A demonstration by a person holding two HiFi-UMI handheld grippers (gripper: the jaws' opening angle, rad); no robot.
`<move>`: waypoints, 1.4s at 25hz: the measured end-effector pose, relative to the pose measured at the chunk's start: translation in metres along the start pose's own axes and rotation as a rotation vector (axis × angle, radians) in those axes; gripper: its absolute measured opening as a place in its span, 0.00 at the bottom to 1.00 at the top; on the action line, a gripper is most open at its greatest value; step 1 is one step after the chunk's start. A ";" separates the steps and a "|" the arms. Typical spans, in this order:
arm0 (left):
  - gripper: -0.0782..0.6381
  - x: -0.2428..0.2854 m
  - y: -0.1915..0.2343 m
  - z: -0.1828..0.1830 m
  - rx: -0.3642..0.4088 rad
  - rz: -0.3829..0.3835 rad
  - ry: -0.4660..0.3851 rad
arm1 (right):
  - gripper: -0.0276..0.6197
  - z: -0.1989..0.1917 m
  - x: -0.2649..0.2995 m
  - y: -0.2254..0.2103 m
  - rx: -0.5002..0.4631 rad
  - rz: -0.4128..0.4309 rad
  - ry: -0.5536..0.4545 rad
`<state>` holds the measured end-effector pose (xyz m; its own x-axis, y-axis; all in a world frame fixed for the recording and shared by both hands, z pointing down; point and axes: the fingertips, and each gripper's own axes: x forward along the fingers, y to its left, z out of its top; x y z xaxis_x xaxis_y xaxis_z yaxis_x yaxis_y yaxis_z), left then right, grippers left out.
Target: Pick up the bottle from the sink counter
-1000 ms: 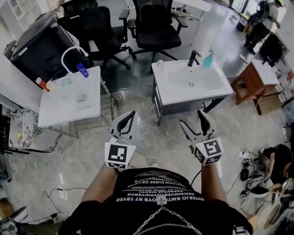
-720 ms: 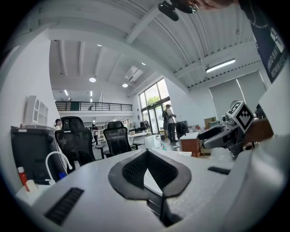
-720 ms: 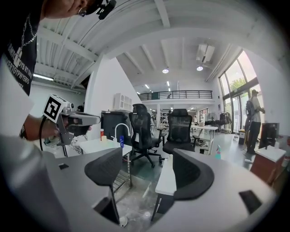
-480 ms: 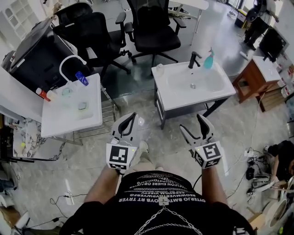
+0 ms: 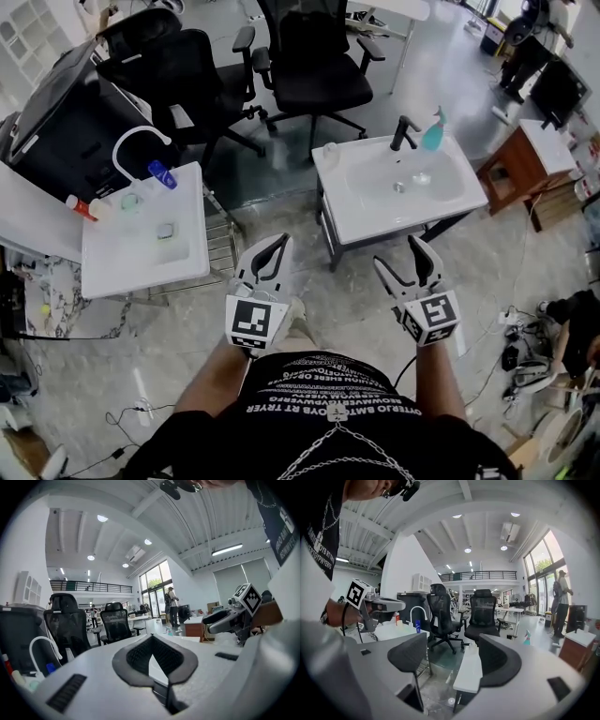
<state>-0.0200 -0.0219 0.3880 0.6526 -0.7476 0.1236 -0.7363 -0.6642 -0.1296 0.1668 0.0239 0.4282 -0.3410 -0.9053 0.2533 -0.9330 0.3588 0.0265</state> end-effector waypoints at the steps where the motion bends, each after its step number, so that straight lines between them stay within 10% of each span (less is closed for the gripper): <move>1: 0.12 0.006 0.006 -0.001 -0.001 0.000 0.000 | 0.55 0.002 0.008 -0.004 0.002 -0.001 0.000; 18: 0.12 0.060 0.151 -0.015 -0.043 0.066 -0.017 | 0.55 0.054 0.154 -0.003 -0.038 0.029 0.012; 35: 0.12 0.096 0.192 -0.014 -0.054 -0.016 -0.054 | 0.55 0.084 0.199 -0.007 -0.030 -0.011 -0.002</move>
<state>-0.1015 -0.2211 0.3886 0.6721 -0.7369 0.0718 -0.7331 -0.6760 -0.0750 0.0957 -0.1781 0.3978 -0.3308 -0.9097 0.2509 -0.9330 0.3553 0.0579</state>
